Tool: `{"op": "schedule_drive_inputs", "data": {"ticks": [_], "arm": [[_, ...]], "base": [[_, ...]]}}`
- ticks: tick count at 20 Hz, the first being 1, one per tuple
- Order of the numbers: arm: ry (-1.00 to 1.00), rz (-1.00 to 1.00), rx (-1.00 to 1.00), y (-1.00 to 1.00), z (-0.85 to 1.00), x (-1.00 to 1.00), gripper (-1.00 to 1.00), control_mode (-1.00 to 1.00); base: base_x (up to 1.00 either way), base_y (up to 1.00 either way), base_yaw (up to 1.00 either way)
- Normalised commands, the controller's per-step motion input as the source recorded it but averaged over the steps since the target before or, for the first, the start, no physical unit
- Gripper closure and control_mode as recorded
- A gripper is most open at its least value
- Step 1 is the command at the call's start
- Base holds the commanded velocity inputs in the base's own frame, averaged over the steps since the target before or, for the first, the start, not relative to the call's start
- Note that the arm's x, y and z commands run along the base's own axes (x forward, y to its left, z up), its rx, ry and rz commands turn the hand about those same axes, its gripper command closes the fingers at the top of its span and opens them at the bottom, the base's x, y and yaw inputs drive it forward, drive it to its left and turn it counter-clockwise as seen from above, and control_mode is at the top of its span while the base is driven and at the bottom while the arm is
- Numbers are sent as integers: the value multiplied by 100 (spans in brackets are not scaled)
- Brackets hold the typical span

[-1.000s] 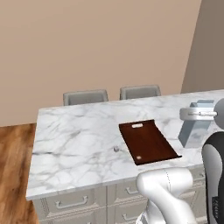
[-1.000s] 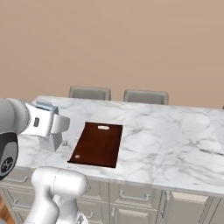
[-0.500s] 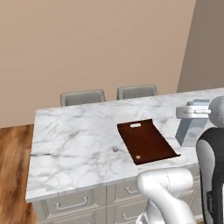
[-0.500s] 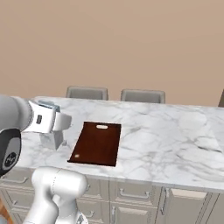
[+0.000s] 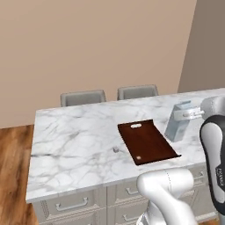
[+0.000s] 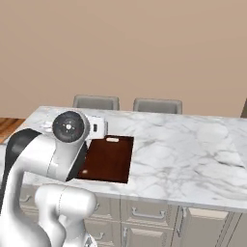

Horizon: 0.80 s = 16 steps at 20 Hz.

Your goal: Take out the milk from the fridge and place it on the tray on the counter. Then take the sugar cube near the tray and place it in the tray.

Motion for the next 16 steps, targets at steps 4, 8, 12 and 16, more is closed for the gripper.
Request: {"op": "schedule_drive_inputs", "data": {"ticks": [4,8,12,16], "arm": [[12,40,0,-23,-51,91,100,-100],[16,23,0,-8,-63,96,100,-100],[0,26,0,-10,-48,58,100,-100],[-18,29,0,-11,-48,38,100,-100]], "base": [[0,0,0],[0,0,0],[0,0,0],[0,0,0]]}}
